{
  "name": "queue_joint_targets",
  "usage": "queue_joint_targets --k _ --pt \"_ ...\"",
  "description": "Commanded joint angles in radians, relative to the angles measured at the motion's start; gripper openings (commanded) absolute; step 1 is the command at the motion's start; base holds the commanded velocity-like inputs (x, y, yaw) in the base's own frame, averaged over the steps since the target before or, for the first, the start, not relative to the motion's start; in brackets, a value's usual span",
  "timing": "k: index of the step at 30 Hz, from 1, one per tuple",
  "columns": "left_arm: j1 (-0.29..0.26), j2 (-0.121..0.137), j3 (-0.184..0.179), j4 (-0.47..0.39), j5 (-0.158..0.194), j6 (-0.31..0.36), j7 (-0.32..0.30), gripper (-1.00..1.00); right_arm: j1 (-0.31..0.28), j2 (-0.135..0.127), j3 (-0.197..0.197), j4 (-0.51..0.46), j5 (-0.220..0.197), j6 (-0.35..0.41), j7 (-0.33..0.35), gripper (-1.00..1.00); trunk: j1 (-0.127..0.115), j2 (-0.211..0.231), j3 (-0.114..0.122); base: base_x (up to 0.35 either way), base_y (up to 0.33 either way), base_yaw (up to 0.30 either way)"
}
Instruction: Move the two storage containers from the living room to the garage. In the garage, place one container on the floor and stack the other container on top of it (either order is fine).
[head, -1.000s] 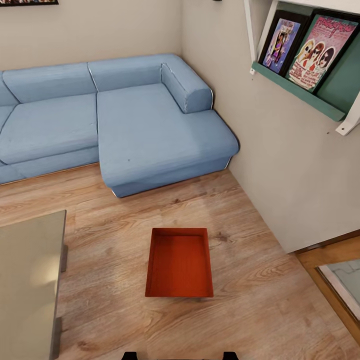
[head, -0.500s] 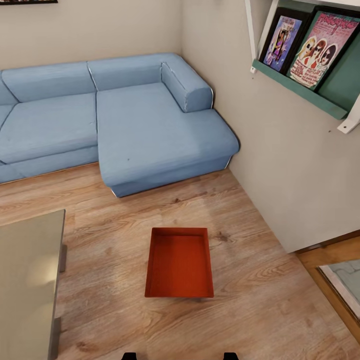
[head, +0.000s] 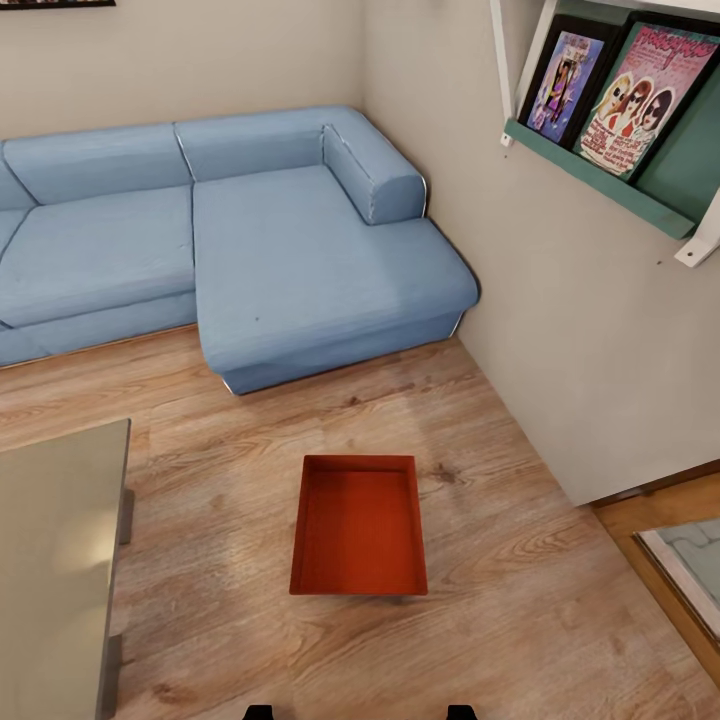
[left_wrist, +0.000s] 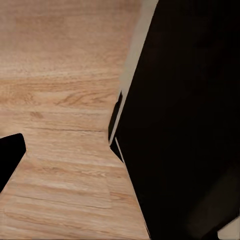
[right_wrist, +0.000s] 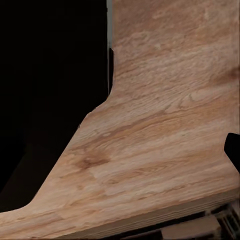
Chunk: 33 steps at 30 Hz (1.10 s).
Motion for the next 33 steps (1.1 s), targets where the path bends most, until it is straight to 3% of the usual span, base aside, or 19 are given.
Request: queue_joint_targets --k 1,4,5,8,10,14,16,25,27,29,30,33 --pt "0.000 0.016 -0.009 -0.035 0.008 0.002 0.007 1.00 -0.001 -0.010 0.004 -0.016 -0.006 0.005 -0.006 1.00 0.000 0.000 -0.001 0.000 0.000 0.000" --pt "0.000 0.065 -0.008 -0.115 0.008 0.035 0.023 1.00 -0.002 -0.052 0.000 -0.099 -0.011 0.049 -0.021 1.00 0.000 0.000 -0.001 0.000 0.000 0.000" --pt "0.000 0.094 -0.008 -0.154 0.009 0.070 0.030 1.00 -0.005 -0.071 -0.007 -0.146 -0.018 0.069 -0.029 1.00 0.000 0.000 -0.001 0.000 0.000 0.000" --pt "-0.001 0.148 -0.004 -0.243 0.017 0.185 0.038 1.00 -0.042 -0.117 -0.049 -0.225 -0.056 0.097 -0.059 1.00 0.000 0.000 -0.001 0.000 0.000 0.000" --pt "-0.005 0.163 0.001 -0.275 0.029 0.237 0.042 1.00 -0.088 -0.139 -0.078 -0.242 -0.079 0.101 -0.084 1.00 0.000 0.000 -0.001 0.000 0.000 0.000" --pt "-0.024 0.174 0.004 -0.299 0.041 0.282 0.046 1.00 -0.160 -0.156 -0.107 -0.253 -0.097 0.094 -0.118 1.00 0.000 0.000 -0.001 0.000 0.000 0.000" --pt "-0.058 0.175 0.004 -0.303 0.044 0.296 0.050 1.00 -0.197 -0.159 -0.114 -0.255 -0.102 0.085 -0.131 1.00 0.000 0.000 -0.001 0.000 0.000 0.000" --pt "-0.264 0.162 0.005 -0.291 0.051 0.381 0.092 1.00 -0.404 -0.151 -0.119 -0.179 -0.103 0.074 -0.198 1.00 0.000 0.000 -0.001 0.000 0.000 0.000" --pt "-0.320 0.141 0.005 -0.289 0.048 0.391 0.098 1.00 -0.469 -0.148 -0.119 -0.136 -0.101 0.073 -0.203 1.00 0.000 0.000 -0.001 0.000 0.000 0.000" --pt "-0.374 0.101 0.003 -0.283 0.044 0.395 0.113 1.00 -0.503 -0.138 -0.117 -0.118 -0.097 0.074 -0.205 1.00 0.000 0.000 -0.001 0.000 0.000 0.000" --pt "-0.500 0.029 0.002 -0.275 0.036 0.391 0.227 1.00 -0.523 -0.057 -0.111 -0.112 -0.089 0.065 -0.203 1.00 0.000 0.000 -0.001 0.000 0.000 0.000" --pt "-0.530 -0.014 -0.001 -0.276 0.029 0.382 0.261 1.00 -0.525 -0.011 -0.108 -0.111 -0.089 0.032 -0.196 1.00 0.000 0.000 -0.001 0.000 0.000 0.000"
